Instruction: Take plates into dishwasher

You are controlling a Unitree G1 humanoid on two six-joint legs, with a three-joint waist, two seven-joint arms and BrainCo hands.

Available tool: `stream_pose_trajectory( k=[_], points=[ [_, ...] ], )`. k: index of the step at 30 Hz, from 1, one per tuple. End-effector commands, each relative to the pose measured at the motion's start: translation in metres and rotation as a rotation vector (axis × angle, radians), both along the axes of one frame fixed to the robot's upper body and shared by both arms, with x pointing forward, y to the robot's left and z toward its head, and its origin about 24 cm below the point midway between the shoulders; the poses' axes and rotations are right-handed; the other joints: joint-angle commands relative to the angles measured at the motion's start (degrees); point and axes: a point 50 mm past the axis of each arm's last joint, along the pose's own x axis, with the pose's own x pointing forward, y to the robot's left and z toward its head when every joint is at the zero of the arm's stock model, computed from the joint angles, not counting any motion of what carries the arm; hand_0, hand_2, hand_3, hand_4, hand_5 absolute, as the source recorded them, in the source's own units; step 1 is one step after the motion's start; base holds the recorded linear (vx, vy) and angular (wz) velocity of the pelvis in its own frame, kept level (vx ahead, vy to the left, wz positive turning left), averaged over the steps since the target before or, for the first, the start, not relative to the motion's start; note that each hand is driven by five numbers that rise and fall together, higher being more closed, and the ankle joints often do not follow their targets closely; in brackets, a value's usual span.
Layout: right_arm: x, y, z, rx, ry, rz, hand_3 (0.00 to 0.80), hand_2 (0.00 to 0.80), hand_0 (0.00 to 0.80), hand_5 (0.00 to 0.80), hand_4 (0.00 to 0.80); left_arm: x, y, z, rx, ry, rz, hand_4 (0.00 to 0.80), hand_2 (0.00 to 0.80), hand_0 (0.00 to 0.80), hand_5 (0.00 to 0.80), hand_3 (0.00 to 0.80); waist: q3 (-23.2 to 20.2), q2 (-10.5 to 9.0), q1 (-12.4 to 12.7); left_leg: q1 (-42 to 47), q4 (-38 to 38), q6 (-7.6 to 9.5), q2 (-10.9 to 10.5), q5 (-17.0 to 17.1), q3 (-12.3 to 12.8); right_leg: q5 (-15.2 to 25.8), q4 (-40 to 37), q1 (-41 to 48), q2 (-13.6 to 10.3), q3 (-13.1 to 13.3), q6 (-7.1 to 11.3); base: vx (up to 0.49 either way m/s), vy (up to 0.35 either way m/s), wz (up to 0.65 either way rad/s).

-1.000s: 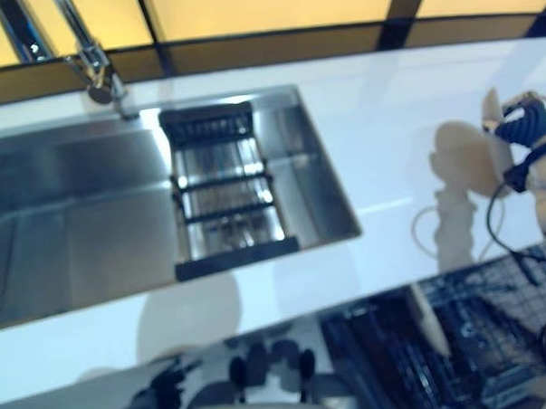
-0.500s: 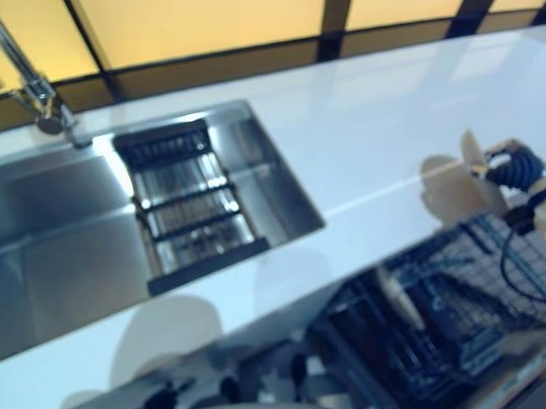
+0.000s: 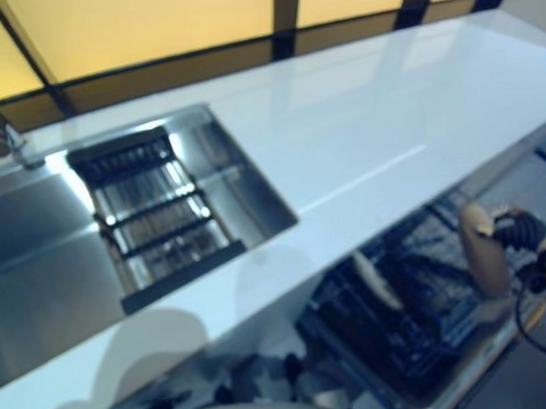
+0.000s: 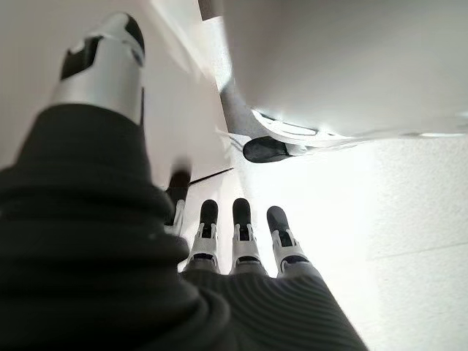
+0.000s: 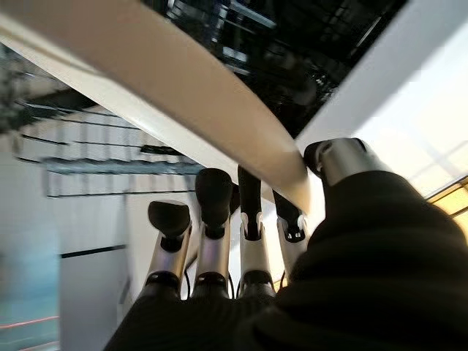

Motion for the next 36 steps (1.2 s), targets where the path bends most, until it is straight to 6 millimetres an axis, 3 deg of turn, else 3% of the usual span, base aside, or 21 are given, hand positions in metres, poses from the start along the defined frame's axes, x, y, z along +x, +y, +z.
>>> stream_pose_trajectory(
  k=[1,15,36],
  points=[
    [0.014,0.008,0.026,0.005,-0.126,0.063,0.8,0.8,0.8,0.8,0.8,0.08,0.001,0.018,0.027,-0.241,-0.053,0.0,0.0,0.0,0.0,0.0,-0.8,-1.55,0.1,2.8,0.2,0.2,2.6,-3.9,-3.0,0.5,1.1,1.4,-3.3,2.2,6.3,-0.005,-0.016,-0.09],
    [0.017,0.03,-0.007,-0.015,0.021,0.195,0.8,0.8,0.8,0.8,0.8,0.081,0.004,0.019,0.04,-0.24,-0.065,0.0,0.0,0.0,0.0,0.0,-0.5,-1.54,1.3,2.5,0.2,0.1,2.5,-3.7,-3.5,0.5,0.8,1.5,-3.3,1.0,6.32,-0.004,-0.008,-0.01],
    [0.055,0.062,-0.047,-0.323,0.161,0.305,0.8,0.8,0.8,0.8,0.8,0.084,0.0,0.019,0.033,-0.235,-0.125,0.0,0.0,0.0,0.0,0.0,-0.3,-0.24,6.1,2.0,0.2,-0.04,1.9,-3.3,-6.2,0.2,0.4,2.2,-4.6,-2.1,6.34,0.008,-0.015,0.03]
  ],
)
